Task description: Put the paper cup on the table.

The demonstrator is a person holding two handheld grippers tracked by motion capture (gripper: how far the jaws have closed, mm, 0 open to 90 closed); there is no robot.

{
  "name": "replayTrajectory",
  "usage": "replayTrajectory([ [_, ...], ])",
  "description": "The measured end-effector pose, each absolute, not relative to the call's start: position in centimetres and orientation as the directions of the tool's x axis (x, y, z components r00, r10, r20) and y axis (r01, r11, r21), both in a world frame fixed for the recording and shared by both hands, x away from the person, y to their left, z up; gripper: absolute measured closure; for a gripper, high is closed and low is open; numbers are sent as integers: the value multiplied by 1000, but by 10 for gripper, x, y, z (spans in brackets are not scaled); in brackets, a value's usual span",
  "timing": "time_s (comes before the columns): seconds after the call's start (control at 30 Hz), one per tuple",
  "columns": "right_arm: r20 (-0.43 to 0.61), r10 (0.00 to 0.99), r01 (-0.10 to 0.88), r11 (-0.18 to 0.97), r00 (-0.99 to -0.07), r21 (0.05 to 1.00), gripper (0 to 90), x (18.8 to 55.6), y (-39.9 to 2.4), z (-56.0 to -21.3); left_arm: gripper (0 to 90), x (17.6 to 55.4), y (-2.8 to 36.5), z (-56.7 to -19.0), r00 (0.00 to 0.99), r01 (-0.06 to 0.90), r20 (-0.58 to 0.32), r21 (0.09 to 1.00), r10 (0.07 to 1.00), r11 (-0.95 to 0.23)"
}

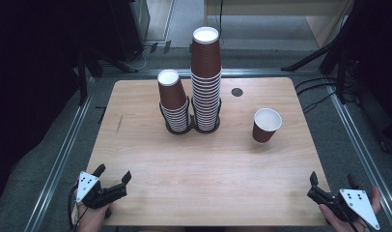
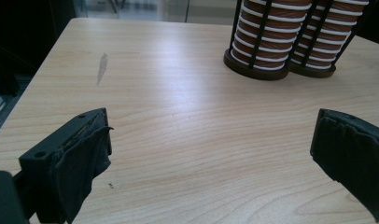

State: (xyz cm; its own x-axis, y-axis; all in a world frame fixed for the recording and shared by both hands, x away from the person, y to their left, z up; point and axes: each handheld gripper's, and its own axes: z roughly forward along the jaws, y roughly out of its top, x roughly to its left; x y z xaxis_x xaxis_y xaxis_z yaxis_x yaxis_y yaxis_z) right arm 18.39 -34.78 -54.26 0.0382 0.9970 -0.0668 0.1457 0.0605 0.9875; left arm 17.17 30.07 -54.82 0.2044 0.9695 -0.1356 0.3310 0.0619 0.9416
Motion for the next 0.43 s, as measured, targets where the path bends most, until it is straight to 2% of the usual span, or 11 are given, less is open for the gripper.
replayTrajectory([
  [0.27,-76,996,170,68,41,983,0,182,-352,-550,0,174,295,-551,210,343,-129,938,969,50],
  [0.43,-47,998,168,39,44,985,0,181,-351,-547,0,174,295,-552,209,340,-130,939,969,53],
])
